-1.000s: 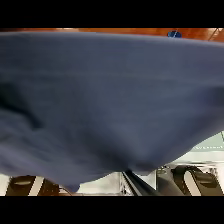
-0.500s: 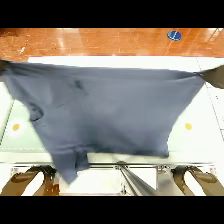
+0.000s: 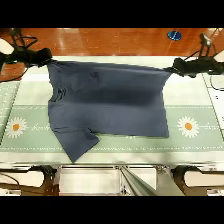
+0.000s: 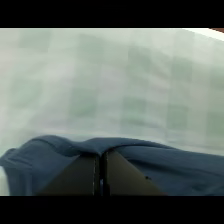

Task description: Fold the shirts.

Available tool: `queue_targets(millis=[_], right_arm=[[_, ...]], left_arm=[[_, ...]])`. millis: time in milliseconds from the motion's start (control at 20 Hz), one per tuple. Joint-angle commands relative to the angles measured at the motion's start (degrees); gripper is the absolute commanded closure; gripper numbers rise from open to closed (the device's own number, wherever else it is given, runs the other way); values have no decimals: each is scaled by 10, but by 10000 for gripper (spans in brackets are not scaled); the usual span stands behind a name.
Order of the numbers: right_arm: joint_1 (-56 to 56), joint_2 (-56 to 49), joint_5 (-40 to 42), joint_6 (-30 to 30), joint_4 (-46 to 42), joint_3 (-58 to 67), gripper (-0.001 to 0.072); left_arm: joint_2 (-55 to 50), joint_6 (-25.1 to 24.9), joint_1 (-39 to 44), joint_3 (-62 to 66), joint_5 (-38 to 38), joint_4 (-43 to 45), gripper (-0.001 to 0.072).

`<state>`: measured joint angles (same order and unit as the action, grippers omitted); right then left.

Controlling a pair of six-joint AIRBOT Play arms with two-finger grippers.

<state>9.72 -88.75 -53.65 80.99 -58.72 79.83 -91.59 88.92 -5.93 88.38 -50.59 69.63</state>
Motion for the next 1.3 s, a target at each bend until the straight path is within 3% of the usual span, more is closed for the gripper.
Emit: queue_targets(millis=[0,200,400,500,700,1250], right_arm=[[-1,-104,18,9,25,64,689],[6,-110,-31,6,27,90,689],[17,-110,-156,-9,0,98,689],[11,-110,-201,-5,-39,73,688],[12,-110,-212,9,-59,12,689],[13,-110,-218,24,-63,1,688]], left_arm=[[-91,8,0,56,-5,-87,685],[-89,7,-9,57,-47,-92,684],[-81,-91,-7,37,-224,-85,684],[-81,-92,-5,-5,-259,-55,684],[-83,-105,-9,-75,-260,-49,684],[-85,-114,-54,-53,-296,-49,684]])
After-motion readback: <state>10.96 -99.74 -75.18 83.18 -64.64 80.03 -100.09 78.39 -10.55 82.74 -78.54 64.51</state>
